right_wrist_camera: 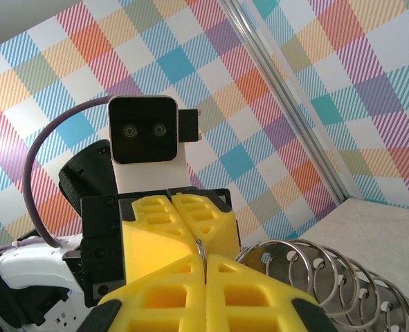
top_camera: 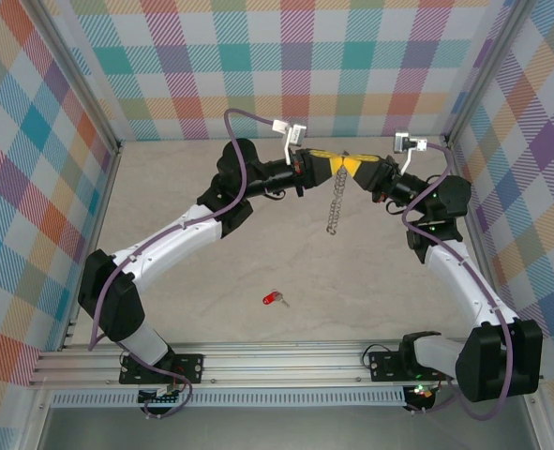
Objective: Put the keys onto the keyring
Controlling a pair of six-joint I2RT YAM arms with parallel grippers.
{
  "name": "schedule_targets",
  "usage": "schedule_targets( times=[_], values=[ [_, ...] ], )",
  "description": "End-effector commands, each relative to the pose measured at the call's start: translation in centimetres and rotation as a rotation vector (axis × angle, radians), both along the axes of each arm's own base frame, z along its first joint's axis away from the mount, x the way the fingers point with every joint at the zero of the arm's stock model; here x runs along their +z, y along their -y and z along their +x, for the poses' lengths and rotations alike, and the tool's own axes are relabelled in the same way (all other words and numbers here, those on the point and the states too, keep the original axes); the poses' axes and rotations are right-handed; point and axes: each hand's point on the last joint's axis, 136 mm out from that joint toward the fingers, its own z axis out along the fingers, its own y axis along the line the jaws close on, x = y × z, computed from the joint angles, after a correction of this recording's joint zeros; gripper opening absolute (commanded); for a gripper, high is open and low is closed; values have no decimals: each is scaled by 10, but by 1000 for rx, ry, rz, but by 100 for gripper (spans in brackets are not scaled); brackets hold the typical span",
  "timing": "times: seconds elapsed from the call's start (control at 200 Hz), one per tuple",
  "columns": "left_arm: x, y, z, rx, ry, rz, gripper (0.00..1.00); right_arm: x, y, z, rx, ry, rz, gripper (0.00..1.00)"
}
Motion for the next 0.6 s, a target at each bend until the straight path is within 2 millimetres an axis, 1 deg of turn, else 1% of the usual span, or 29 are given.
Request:
schedule_targets(
  times=[0.0, 0.09, 0.245, 0.35, 0.36, 0.38, 0.45, 0.485, 0.525, 0.595],
  values=[
    [13, -4, -6, -23, 49, -35, 3, 15, 0, -12, 3, 84, 6, 0],
    [14, -4, -7, -29, 53, -37, 0, 15, 0, -12, 6, 83, 6, 0],
    [17, -1, -9, -49, 63, -38, 0, 15, -1, -13, 11, 80, 6, 0],
    [14, 0, -8, -38, 70, -24, 0, 14, -1, -11, 14, 63, 8, 0],
    [13, 0, -7, -34, 68, -20, 0, 14, -1, -11, 13, 61, 8, 2],
    [12, 0, -7, -26, 70, -16, 0, 13, -1, -10, 11, 53, 8, 10],
    [8, -4, -1, 23, 81, 0, 0, 10, 1, -9, -4, 25, 10, 42],
    [6, -6, 1, 43, 90, 11, 0, 8, 1, -9, -13, 6, 7, 54],
    [4, -8, 3, 65, 95, 21, 0, 5, 3, -10, -27, -12, 1, 62],
    [2, -13, 6, 96, 110, 40, 0, -2, 5, -16, -49, -53, -20, 73]
  ],
)
